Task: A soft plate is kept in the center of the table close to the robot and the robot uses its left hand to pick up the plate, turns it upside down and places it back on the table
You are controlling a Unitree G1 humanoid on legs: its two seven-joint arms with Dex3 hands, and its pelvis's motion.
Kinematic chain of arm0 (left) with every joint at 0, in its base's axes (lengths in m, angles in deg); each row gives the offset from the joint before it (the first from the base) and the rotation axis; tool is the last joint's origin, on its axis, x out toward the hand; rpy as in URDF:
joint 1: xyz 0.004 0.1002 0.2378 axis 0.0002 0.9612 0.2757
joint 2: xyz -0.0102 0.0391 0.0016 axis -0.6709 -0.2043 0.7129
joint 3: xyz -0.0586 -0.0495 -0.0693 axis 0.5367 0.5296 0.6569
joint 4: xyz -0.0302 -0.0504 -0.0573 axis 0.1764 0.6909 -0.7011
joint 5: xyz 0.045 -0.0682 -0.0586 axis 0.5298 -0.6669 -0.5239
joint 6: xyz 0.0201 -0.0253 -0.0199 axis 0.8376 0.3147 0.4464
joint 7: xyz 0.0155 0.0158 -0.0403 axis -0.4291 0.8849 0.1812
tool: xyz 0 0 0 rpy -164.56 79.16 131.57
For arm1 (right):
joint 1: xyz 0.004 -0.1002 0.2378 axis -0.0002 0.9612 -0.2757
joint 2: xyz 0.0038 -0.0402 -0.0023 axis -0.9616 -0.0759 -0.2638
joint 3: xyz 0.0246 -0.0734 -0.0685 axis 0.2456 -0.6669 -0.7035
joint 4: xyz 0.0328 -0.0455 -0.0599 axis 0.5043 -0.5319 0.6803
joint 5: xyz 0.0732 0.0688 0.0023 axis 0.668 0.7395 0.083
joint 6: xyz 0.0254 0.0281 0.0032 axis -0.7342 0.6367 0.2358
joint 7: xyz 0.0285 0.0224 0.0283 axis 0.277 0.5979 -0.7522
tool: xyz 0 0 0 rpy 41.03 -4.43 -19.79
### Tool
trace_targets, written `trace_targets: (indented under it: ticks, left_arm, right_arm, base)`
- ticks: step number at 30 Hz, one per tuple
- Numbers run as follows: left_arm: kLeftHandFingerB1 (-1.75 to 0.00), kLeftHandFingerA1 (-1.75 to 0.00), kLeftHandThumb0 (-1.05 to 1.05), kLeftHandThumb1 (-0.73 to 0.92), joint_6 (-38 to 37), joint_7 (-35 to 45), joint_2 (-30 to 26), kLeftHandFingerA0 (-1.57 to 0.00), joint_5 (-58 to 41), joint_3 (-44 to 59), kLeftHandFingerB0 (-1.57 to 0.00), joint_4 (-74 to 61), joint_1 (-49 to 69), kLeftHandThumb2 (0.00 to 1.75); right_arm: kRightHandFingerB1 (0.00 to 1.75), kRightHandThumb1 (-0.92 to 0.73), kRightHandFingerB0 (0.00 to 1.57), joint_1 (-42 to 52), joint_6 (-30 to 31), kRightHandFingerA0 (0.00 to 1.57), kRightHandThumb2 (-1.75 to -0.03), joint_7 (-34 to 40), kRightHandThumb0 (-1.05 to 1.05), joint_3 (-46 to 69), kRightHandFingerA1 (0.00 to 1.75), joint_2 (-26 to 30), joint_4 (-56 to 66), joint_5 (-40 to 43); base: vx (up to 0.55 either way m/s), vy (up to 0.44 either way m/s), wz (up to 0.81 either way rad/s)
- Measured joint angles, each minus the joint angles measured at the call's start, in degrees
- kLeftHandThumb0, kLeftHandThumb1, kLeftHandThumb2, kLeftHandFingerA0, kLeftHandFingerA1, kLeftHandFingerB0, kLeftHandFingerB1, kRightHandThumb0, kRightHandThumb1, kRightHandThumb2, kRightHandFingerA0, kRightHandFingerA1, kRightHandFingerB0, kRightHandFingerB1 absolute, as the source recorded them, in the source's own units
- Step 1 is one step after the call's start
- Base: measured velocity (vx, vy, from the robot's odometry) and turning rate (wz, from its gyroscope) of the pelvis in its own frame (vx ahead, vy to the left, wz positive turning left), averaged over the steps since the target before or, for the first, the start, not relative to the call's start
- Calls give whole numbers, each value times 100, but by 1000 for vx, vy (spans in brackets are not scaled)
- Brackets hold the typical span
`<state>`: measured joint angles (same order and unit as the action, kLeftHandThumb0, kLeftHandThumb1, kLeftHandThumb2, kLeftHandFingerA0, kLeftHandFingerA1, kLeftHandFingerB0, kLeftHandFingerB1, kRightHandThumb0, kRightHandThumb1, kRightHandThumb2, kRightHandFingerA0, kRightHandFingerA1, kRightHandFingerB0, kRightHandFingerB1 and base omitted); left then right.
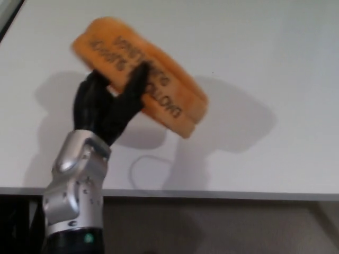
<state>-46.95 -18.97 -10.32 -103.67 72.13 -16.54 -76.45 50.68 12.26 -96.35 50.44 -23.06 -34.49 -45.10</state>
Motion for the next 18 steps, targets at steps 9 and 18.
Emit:
trace_targets:
  ticks: [9, 18]
  left_arm:
    - [-142, -175, -29, 72, 644, -833, -63, -98, -534, 936, -55, 261, -71, 62]
    - [-113, -148, -42, 55, 1230, -1684, -81, -126, -1055, 1650, -67, 437, -98, 89]
  right_arm:
    - [33, -91, 31, -83, 0, 42, -68, 1, -79, 0, 43, 0, 2, -4]
    - [33, -90, 32, -209, 1, 44, -68, 9, -81, 1, 42, 2, 14, -7]
  base:
    - [0, 0, 0]
    - [0, 0, 0]
